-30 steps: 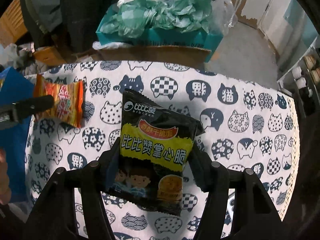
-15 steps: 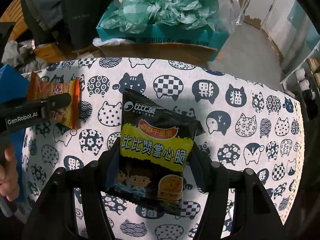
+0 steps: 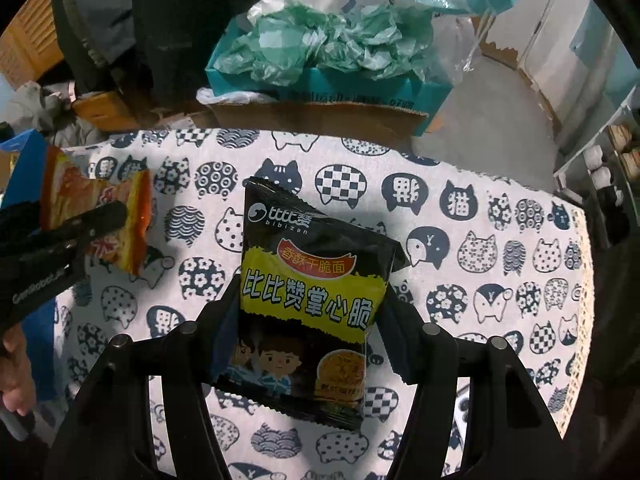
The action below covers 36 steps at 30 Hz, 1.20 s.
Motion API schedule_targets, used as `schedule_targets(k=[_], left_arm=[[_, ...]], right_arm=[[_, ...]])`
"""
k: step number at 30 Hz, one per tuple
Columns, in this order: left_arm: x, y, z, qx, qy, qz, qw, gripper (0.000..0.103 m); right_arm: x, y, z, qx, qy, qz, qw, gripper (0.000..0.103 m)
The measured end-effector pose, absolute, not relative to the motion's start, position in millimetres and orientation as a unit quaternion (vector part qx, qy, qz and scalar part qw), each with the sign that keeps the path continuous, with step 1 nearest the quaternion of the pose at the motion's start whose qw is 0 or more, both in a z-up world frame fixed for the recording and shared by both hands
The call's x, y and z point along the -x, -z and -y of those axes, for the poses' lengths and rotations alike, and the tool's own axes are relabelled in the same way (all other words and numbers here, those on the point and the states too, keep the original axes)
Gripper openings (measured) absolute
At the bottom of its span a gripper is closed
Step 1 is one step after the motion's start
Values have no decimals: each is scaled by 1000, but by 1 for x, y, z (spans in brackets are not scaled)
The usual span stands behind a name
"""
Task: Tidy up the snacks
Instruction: 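Carry the orange bag and black-and-yellow bag over the box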
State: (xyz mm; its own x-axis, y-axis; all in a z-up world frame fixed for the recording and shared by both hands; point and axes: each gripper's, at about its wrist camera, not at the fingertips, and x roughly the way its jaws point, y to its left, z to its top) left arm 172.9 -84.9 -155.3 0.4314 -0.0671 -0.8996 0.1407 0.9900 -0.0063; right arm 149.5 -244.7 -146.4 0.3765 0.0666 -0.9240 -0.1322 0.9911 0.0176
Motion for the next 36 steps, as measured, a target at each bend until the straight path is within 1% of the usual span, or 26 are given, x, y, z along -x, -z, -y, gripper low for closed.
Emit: schedule_targets(k=[16,23,30,36], left_arm=[[-92,90,60,-64,56,-489,868,45],[-61,67,45,-57,62,-476,876,45],[-40,57,24,-39,63,-476,876,45],[-28,43,-10,-16,53,-472,880,45]], right_arm=[[-93,89,228,22,-76,-519,851,62],[-75,65,214,18,-94,-505,858,62],[-62,54,195,15,-119,-499,858,62],[-59,43,174,21,-143,-491,859,62]])
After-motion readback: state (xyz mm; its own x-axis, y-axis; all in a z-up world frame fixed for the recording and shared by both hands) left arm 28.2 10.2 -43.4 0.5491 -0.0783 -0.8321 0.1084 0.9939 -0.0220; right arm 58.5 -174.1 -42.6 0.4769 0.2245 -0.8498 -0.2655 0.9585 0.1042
